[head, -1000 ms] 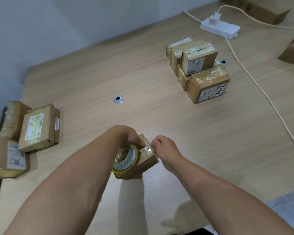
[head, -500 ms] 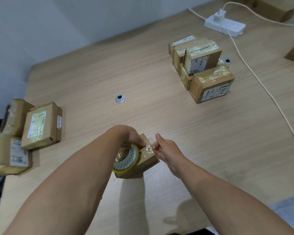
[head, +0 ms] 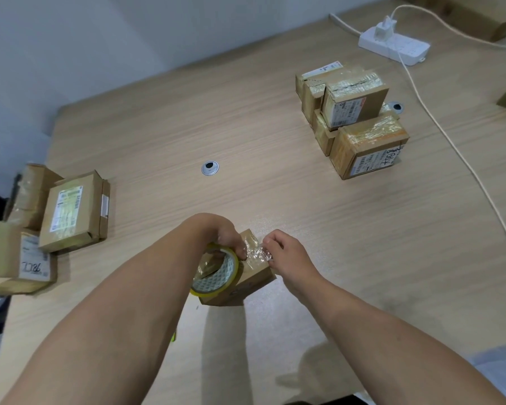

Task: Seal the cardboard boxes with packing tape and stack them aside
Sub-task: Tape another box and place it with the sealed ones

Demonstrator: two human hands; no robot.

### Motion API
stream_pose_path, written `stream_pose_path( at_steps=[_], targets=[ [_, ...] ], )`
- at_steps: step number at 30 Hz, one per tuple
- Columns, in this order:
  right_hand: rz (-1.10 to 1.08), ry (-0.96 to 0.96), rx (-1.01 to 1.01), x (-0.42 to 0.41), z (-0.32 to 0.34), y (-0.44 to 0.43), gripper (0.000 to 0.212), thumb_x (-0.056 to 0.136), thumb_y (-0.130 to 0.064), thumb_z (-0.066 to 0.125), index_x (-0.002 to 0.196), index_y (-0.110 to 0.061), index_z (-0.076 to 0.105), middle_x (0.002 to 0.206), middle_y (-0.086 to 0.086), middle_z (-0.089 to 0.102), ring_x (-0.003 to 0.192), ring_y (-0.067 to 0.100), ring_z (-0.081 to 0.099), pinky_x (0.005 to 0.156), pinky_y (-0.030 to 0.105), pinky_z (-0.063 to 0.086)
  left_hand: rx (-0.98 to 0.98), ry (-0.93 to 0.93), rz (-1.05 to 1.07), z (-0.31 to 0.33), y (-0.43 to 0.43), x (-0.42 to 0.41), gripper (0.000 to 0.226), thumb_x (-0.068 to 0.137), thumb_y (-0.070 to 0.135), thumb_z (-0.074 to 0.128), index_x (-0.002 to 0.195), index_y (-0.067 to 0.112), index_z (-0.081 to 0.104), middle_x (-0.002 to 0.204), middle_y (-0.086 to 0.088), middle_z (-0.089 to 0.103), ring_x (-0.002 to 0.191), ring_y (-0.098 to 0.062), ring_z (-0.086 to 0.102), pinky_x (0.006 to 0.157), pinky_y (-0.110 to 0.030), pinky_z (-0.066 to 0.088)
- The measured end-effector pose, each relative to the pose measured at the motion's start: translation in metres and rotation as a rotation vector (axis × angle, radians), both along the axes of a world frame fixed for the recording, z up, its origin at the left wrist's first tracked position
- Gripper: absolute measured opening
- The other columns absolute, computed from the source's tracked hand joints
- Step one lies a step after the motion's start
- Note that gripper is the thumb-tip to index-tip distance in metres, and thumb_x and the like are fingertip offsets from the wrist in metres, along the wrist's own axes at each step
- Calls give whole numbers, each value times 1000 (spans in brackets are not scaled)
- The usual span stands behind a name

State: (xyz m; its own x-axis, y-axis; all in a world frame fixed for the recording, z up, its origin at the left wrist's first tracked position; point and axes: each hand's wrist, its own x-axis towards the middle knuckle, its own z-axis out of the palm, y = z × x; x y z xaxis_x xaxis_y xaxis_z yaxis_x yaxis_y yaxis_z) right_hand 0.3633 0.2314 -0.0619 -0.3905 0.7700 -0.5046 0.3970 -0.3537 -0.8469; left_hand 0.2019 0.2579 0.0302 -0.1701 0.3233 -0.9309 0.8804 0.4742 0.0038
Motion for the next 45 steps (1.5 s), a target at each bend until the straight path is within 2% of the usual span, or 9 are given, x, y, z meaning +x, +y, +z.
stream_pose_path(
  at_steps=[5,9,12,18,23,27,34,41,45],
  targets=[
    [-9,27,-4,2,-1,0,39,76,-62,41,84,-30,62,93,-2,69,82,29,64,81,53,53,-22,4,-102,1,2,0,44,104,25,52,63,9,52,51,-3,50,29,-8,45,34,-14,34],
    [-28,90,-32,5,7,2,27,99,-30,50,76,-26,63,93,13,69,73,21,59,70,44,50,-15,4,-159,0,2,-2,40,105,25,51,66,12,52,64,-6,47,42,-11,44,34,-13,34],
    [-52,81,-53,6,7,3,33,102,-23,50,73,-27,65,79,0,69,68,15,59,67,43,51,-22,1,-151,-3,3,-3,40,106,25,49,70,7,54,66,-6,45,45,-13,42,35,-13,32],
    [-65,10,-53,-3,-12,-1,41,76,-63,43,83,-30,67,72,-9,67,72,19,63,77,53,51,-3,29,-97,-10,2,-8,43,102,29,55,63,12,54,52,-3,48,28,-9,41,36,-13,32],
    [-97,-61,-93,-7,-17,-6,57,64,-74,40,83,-26,64,75,-4,66,76,18,60,87,56,53,5,57,-76,-14,1,-6,35,100,27,57,69,10,58,65,-5,51,48,-14,45,45,-21,37],
    [-268,67,-325,-6,-30,-10,65,53,-78,68,100,-36,55,115,-3,64,105,18,66,94,45,56,26,71,-57,-11,-1,-4,30,97,33,62,78,10,62,69,-5,55,52,-15,48,47,-23,39],
    [-533,372,-630,-3,-16,5,9,97,-11,64,106,-12,62,104,10,61,102,22,65,92,35,58,44,60,-55,-4,-3,2,23,101,28,58,94,7,64,82,-6,57,62,-16,52,55,-27,42],
    [-202,-211,352,-15,1,0,13,95,-35,52,82,-39,54,94,-18,52,87,8,57,78,41,54,58,77,-39,-9,-5,-1,30,95,33,65,77,9,63,79,-6,61,62,-17,55,55,-28,44],
    [38,-227,440,-36,4,-8,7,98,-31,56,91,-29,59,101,-7,52,89,15,58,82,45,55,79,93,-60,-11,-5,-2,29,92,35,64,79,9,65,81,-7,61,63,-19,56,58,-28,45]
  ],
)
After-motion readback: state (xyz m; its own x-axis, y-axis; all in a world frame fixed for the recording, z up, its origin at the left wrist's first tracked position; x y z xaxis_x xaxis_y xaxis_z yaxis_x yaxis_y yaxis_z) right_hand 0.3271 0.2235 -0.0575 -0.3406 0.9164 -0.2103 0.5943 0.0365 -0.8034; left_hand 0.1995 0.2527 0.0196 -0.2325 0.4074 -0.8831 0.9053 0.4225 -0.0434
